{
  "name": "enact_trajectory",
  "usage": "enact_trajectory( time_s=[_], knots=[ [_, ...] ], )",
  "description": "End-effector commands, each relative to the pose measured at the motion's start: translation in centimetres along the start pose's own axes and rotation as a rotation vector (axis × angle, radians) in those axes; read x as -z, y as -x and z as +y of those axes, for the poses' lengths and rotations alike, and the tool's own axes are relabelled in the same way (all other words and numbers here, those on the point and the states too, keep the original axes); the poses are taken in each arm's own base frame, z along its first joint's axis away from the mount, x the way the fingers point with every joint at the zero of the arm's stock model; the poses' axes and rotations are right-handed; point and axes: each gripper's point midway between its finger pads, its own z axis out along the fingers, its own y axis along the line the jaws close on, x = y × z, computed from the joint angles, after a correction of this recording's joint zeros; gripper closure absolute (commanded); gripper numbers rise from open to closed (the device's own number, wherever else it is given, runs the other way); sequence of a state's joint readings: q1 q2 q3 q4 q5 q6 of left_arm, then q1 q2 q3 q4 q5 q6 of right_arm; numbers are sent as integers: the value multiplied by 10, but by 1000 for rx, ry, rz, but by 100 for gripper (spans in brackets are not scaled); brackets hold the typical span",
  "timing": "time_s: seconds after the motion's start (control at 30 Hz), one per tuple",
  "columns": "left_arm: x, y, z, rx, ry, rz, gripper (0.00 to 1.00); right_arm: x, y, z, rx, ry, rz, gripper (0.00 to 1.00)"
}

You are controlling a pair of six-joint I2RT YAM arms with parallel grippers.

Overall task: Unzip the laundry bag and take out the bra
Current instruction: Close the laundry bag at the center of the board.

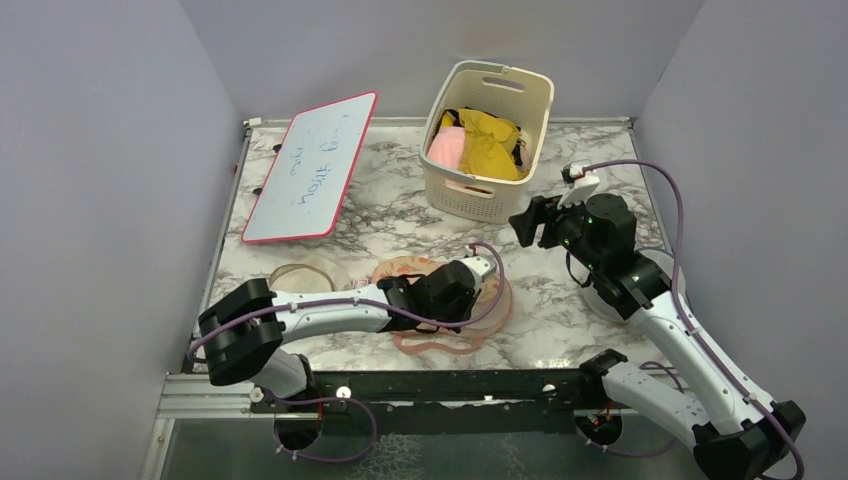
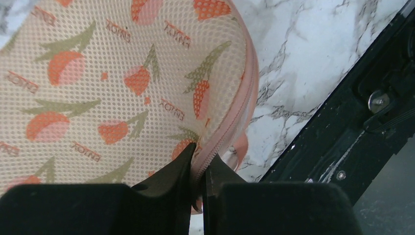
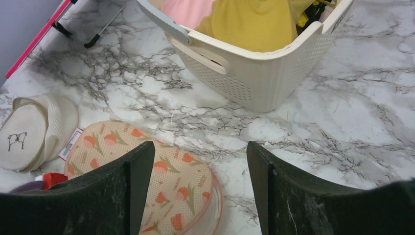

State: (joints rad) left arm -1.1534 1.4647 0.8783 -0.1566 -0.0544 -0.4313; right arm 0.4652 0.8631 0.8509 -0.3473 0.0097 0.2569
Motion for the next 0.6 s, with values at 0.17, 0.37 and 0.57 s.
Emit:
enact_trajectory(
  time_s=[0.17, 0.37, 0.57],
  knots=[
    [-8, -18, 6, 5, 41, -2, 80, 10, 14, 4, 32, 20, -28, 32],
    [5, -10, 1, -26, -15, -80, 59, 10, 14, 14, 30, 71, -12, 30],
    [29, 19, -12, -80, -106, -238, 38, 13, 28, 17, -32, 70, -56, 4]
  ],
)
